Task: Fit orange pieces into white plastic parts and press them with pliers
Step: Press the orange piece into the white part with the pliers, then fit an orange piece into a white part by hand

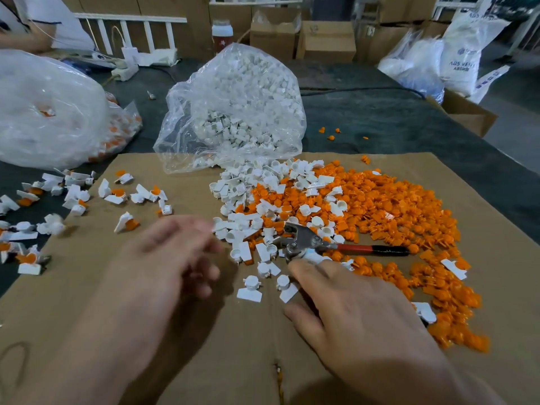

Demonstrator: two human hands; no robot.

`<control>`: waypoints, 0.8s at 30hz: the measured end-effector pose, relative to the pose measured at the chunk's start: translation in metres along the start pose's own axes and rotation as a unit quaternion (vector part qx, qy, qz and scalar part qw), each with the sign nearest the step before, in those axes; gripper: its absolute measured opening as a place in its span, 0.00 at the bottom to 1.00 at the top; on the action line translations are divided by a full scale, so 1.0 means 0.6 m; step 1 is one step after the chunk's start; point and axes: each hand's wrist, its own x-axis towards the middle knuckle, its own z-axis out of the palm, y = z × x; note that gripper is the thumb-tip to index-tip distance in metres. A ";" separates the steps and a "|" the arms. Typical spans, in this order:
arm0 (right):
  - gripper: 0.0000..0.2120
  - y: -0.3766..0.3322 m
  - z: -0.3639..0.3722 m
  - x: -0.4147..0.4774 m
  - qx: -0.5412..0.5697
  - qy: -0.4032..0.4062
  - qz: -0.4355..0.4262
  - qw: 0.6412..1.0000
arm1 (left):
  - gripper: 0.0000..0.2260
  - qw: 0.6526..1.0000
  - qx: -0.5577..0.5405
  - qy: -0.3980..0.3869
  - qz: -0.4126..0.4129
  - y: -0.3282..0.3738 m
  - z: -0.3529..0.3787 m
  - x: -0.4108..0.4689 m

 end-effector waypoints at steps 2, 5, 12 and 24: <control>0.21 0.003 0.005 0.000 -0.009 0.007 -0.005 1.000 | 0.12 0.970 0.222 -0.018 0.101 0.000 0.014 -0.021; 0.17 0.003 0.006 0.001 -0.003 0.017 -0.001 1.000 | 0.10 0.915 0.359 -0.066 0.171 -0.002 0.026 -0.039; 0.13 0.001 0.011 0.004 -0.028 0.037 -0.011 0.999 | 0.07 0.891 0.402 -0.093 0.189 -0.007 0.027 -0.035; 0.07 -0.001 -0.016 -0.003 0.260 0.120 0.036 0.958 | 0.15 0.897 0.333 -0.086 0.278 0.002 0.044 -0.049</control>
